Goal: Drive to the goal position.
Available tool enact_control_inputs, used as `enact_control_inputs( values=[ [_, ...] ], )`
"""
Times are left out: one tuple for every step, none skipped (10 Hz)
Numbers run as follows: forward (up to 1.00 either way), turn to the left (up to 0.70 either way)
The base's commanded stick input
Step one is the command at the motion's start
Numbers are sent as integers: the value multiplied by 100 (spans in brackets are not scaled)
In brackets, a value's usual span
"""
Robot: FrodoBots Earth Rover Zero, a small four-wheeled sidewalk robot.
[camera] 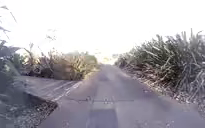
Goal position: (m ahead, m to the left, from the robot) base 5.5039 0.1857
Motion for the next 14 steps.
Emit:
enact_control_inputs(
  values=[
    [85,-4],
    [85,0],
    [85,0],
    [85,0],
    [85,0],
    [85,0],
    [85,0],
    [85,0],
    [85,0],
    [85,0],
    [85,0],
    [85,0],
    [85,0],
    [85,0]
  ],
)
